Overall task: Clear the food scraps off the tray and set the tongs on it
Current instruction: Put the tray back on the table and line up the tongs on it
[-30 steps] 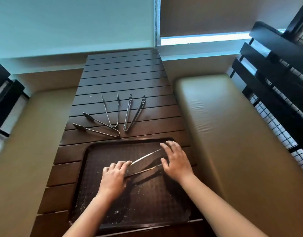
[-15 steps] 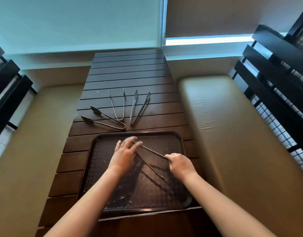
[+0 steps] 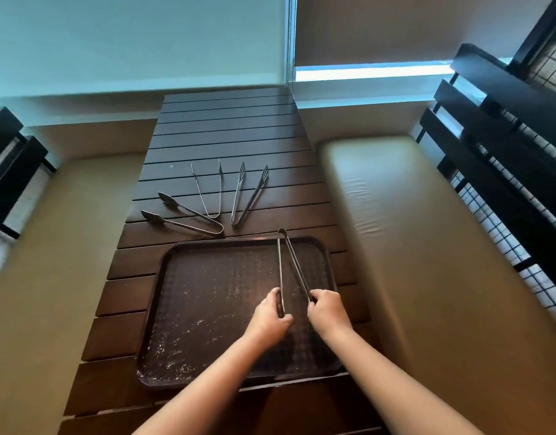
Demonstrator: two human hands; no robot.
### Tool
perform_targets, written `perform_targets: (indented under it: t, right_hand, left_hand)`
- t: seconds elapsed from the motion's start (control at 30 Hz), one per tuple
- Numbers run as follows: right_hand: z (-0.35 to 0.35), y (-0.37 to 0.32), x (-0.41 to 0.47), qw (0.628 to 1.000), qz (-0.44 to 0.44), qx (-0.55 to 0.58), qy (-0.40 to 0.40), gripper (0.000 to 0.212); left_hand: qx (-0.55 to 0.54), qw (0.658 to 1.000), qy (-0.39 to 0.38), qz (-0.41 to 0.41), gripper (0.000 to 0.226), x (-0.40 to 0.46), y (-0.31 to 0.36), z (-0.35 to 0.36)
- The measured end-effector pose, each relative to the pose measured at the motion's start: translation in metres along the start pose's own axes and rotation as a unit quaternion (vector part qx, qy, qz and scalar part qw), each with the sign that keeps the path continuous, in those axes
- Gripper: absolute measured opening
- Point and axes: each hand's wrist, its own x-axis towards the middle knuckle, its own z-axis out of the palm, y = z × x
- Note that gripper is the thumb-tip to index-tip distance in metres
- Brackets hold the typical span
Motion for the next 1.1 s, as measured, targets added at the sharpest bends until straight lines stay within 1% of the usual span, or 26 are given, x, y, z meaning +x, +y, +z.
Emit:
perform_targets:
  t: [0.13,0.2,0.43,0.53,0.73,0.83,0.97,1.1]
  right_hand:
    - [0.001,0.008,-0.001,1.0,0.012,-0.008,-0.016,0.034]
    - [0.001,0.011,0.0,0.999,0.018,-0.014,-0.027,0.029]
    - [0.005,0.019,-0.001,0.997,0.024,-0.046,-0.064,0.02]
    - [0.007,0.021,0.002,0.996,0.028,-0.05,-0.07,0.021]
    - [0.007,0.022,0.007,0.995,0.025,-0.067,-0.072,0.03]
    - [0.006,0.023,0.008,0.996,0.011,-0.06,-0.061,0.034]
    - [0.002,0.021,0.011,0.999,-0.015,-0.032,-0.023,0.04]
    - [-0.008,0.016,0.015,0.998,-0.064,-0.017,0.019,0.038]
  left_hand:
    - [0.047,0.999,-0.014,-0.013,0.066,0.004,-0.002,0.0]
    - [0.063,0.998,-0.022,-0.016,0.066,0.006,-0.004,0.0]
    - [0.062,0.997,-0.037,-0.013,0.069,0.005,-0.007,0.008]
    - [0.06,0.998,-0.031,-0.011,0.072,0.005,-0.007,0.011]
    - [0.063,0.997,-0.033,-0.016,0.071,0.007,-0.007,0.012]
    - [0.05,0.998,-0.028,-0.015,0.069,0.007,-0.009,0.014]
    - [0.024,1.0,-0.004,-0.012,0.066,0.011,-0.008,0.013]
    - [0.024,0.999,0.027,-0.004,0.059,0.021,-0.005,0.004]
